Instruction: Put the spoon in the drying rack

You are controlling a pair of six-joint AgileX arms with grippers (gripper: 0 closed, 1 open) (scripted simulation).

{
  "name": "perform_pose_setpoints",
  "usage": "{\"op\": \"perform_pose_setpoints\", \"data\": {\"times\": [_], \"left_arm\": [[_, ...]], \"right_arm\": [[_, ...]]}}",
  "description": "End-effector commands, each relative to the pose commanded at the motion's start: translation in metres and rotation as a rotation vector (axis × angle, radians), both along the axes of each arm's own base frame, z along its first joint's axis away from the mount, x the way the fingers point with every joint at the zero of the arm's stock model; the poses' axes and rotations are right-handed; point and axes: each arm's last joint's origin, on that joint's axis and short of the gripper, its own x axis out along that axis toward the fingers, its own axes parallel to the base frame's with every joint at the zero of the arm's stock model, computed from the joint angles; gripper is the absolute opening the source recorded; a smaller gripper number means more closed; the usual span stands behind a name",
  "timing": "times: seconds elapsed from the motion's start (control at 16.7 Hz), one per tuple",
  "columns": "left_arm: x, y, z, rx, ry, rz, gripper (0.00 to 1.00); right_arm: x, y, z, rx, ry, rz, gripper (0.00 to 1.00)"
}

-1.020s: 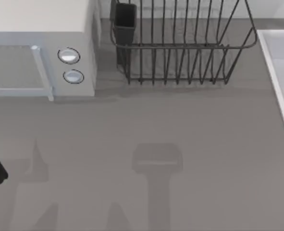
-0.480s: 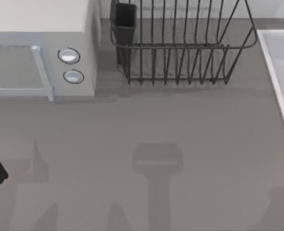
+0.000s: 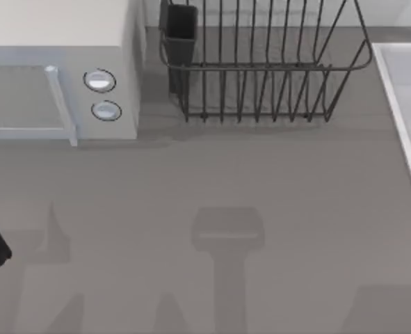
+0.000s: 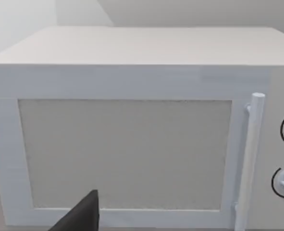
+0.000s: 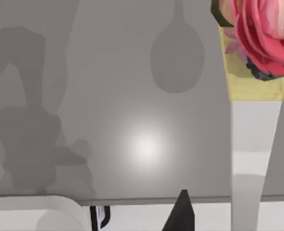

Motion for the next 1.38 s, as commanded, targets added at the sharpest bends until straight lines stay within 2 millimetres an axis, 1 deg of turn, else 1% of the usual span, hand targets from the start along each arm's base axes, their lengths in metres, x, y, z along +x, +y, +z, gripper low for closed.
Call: {"op": "perform_pose_setpoints", "data": {"times": [0.12, 0.24, 0.36, 0.48, 0.54, 0.66, 0.78, 0.84, 0.9, 0.96, 1.08, 1.14, 1.26, 1.38], "left_arm": [[0.000, 0.000, 0.000, 0.000, 0.000, 0.000, 1.00], [0.000, 0.000, 0.000, 0.000, 0.000, 0.000, 1.00], [0.000, 0.000, 0.000, 0.000, 0.000, 0.000, 1.00], [0.000, 0.000, 0.000, 0.000, 0.000, 0.000, 1.00], [0.000, 0.000, 0.000, 0.000, 0.000, 0.000, 1.00], [0.000, 0.000, 0.000, 0.000, 0.000, 0.000, 1.00], [0.000, 0.000, 0.000, 0.000, 0.000, 0.000, 1.00], [0.000, 0.000, 0.000, 0.000, 0.000, 0.000, 1.00], [0.000, 0.000, 0.000, 0.000, 0.000, 0.000, 1.00], [0.000, 0.000, 0.000, 0.000, 0.000, 0.000, 1.00], [0.000, 0.000, 0.000, 0.000, 0.000, 0.000, 1.00], [0.000, 0.000, 0.000, 0.000, 0.000, 0.000, 1.00], [0.000, 0.000, 0.000, 0.000, 0.000, 0.000, 1.00], [0.000, 0.000, 0.000, 0.000, 0.000, 0.000, 1.00]], "right_arm": [[0.002, 0.001, 0.000, -0.014, -0.004, 0.004, 0.00], [0.013, 0.006, 0.002, -0.078, -0.026, 0.028, 0.00], [0.032, 0.020, 0.005, -0.177, -0.072, 0.073, 0.00], [0.058, 0.044, 0.009, -0.295, -0.150, 0.137, 0.00], [0.072, 0.061, 0.011, -0.355, -0.206, 0.173, 0.00], [0.097, 0.107, 0.016, -0.462, -0.353, 0.243, 0.00], [0.113, 0.166, 0.024, -0.533, -0.550, 0.296, 0.00], [0.115, 0.198, 0.029, -0.548, -0.662, 0.312, 0.00], [0.113, 0.230, 0.036, -0.547, -0.780, 0.318, 0.00], [0.107, 0.261, 0.043, -0.529, -0.900, 0.314, 0.00], [0.083, 0.317, 0.059, -0.447, -1.127, 0.278, 0.00], [0.068, 0.340, 0.068, -0.388, -1.227, 0.247, 0.00], [0.035, 0.374, 0.084, -0.257, -1.383, 0.172, 0.00], [0.007, 0.394, 0.096, -0.142, -1.478, 0.096, 0.00]]}}
